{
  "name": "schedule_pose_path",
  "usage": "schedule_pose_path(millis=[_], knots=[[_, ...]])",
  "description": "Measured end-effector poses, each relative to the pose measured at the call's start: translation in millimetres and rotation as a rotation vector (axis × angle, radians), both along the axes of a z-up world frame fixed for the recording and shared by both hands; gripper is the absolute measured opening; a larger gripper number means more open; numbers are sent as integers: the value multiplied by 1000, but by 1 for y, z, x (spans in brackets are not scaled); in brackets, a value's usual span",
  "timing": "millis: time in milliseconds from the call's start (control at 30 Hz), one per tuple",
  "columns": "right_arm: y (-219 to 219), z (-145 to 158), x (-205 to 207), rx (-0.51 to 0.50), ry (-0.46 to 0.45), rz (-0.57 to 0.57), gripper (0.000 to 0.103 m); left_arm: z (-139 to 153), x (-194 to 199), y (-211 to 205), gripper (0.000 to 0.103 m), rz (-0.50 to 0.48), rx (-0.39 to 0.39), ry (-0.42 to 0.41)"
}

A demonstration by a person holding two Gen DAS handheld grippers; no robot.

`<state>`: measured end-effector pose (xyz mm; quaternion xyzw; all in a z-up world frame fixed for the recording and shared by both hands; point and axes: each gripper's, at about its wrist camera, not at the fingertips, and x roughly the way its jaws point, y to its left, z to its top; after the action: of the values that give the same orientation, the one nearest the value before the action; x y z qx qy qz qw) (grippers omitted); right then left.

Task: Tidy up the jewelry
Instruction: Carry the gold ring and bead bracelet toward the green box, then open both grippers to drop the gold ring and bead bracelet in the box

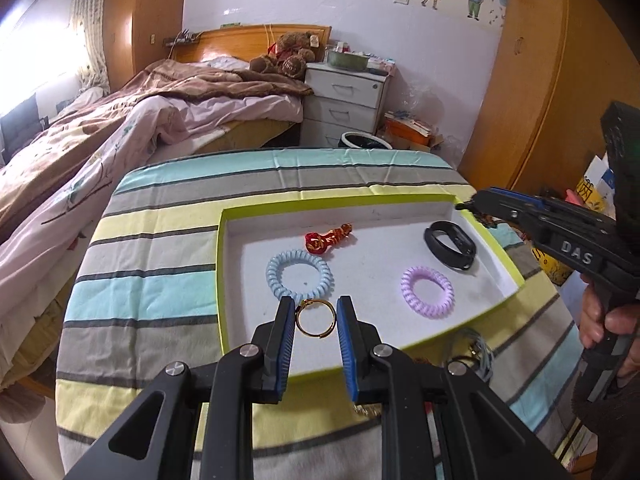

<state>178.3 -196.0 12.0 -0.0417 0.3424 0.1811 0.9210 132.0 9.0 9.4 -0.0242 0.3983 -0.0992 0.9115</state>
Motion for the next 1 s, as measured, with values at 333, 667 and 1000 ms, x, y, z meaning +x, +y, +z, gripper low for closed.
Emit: schedule_pose_path(millis=[333,667,1000], knots=[[32,-31,43,-36,80,64,19,-25,24,7,22,18,-5,64],[48,-52,57,-60,146,100,19,-31,28,8,22,22,7,69],[52,-59,60,-74,167,102,20,-37,30,10,22,21,-9,98]])
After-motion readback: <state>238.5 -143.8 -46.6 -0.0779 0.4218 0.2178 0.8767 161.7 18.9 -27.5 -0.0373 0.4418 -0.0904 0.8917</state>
